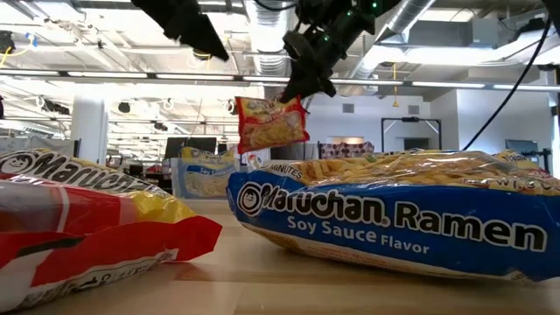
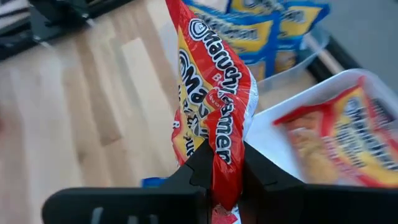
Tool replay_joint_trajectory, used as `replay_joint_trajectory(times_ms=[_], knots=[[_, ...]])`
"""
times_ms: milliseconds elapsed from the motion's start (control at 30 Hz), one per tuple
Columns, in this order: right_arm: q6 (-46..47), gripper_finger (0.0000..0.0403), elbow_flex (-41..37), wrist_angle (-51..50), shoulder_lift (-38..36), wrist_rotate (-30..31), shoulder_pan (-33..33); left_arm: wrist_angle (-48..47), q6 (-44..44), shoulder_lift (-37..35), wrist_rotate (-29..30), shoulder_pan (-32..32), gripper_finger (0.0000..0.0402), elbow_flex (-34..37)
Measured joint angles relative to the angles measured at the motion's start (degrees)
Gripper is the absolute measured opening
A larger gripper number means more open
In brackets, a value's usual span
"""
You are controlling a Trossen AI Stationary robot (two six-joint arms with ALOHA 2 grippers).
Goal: Sort Maruchan noodles
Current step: Put the red noodle pack into the white bin
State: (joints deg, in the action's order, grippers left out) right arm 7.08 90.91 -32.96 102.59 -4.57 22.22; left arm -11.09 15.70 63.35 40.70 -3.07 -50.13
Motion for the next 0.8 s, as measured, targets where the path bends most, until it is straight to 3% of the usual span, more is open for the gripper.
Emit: replay_joint_trajectory(times_ms=[167, 467, 800], knots=[[-7.99, 0.0057, 0.00, 0.00, 0.00, -0.07, 4.08, -0.07, -4.40, -3.93, -3.37, -0.31, 0.0143, 0.00], [-23.58, 0.0057, 0.02, -1.16, 0.00, -1.64, 10.54, -1.70, -8.15, -8.30, -3.33, -0.31, 0.0143, 0.00], [-23.11, 0.0058, -0.44, -3.31, 0.18, -4.97, 14.04, -6.74, -12.56, -8.10, -2.39, -0.28, 0.0143, 0.02]])
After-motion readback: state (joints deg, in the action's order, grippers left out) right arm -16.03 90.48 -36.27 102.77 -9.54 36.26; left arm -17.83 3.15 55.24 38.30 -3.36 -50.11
